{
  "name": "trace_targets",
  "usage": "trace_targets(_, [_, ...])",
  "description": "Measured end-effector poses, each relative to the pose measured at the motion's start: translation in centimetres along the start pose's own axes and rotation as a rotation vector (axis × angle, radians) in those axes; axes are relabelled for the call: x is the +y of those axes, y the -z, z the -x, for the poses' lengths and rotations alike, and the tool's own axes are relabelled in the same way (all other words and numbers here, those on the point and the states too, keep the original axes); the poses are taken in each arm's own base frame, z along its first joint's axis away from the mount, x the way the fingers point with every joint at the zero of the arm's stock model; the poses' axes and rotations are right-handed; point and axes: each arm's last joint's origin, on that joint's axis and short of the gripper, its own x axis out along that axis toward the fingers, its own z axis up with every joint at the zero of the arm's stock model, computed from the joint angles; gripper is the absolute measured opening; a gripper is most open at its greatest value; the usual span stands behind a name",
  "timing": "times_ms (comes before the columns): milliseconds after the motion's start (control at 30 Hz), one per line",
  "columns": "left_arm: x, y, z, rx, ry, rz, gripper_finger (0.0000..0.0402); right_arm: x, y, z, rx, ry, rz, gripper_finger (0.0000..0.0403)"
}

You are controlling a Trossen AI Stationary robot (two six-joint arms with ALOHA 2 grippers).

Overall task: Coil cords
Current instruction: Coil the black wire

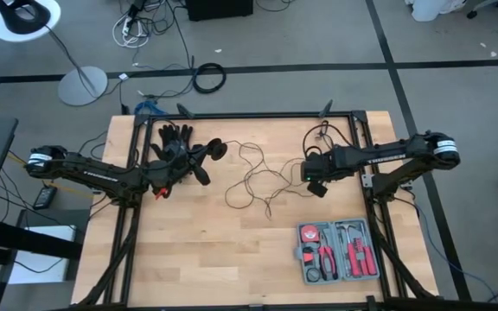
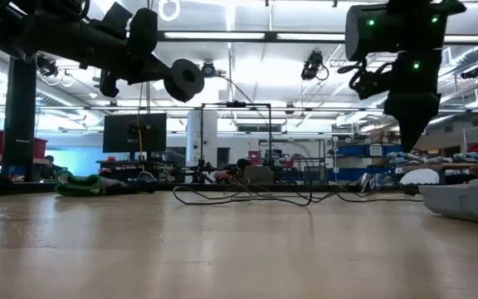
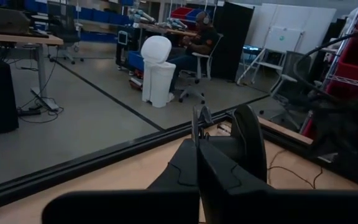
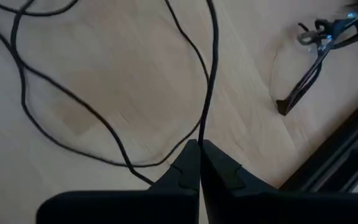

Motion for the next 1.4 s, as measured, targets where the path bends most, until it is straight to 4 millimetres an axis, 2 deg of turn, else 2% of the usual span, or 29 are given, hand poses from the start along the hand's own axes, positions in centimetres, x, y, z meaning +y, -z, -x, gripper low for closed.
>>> trace_targets(400, [0.0, 0.1, 0.0, 0.005, -0.001, -0.005, 0.0, 0.6, 1.0, 2.5, -0.161, -0.076, 0.033, 0.0066])
trace_targets(533, [0.0, 0.1, 0.0, 0.006, 0.005, -0.004, 0.0, 0.9, 0.8, 3.5, -0.303, -0.091, -0.004, 0.0082])
trace_targets(633, [0.0, 0.1, 0.0, 0.007, 0.009, -0.004, 0.0, 1.9, -0.5, 3.9, -0.481, -0.135, -0.016, 0.0089])
trace_targets(833, [0.0, 0.1, 0.0, 0.008, 0.017, -0.003, 0.0, 4.6, -4.4, 1.6, -0.846, -0.187, 0.05, 0.0091])
trace_targets(1000, [-0.1, 0.0, 0.0, 0.012, 0.04, -0.001, 0.0, 5.6, -7.8, -0.5, -1.039, -0.139, 0.014, 0.0097])
trace_targets(1200, [-0.1, 0.1, 0.0, 0.016, 0.044, -0.004, 0.0, 6.3, -10.9, -4.1, -1.119, -0.112, -0.005, 0.0113])
trace_targets(1400, [-0.1, 0.3, 0.0, 0.031, 0.042, -0.071, 0.0, 6.8, -13.4, -5.9, -1.105, -0.087, -0.017, 0.0123])
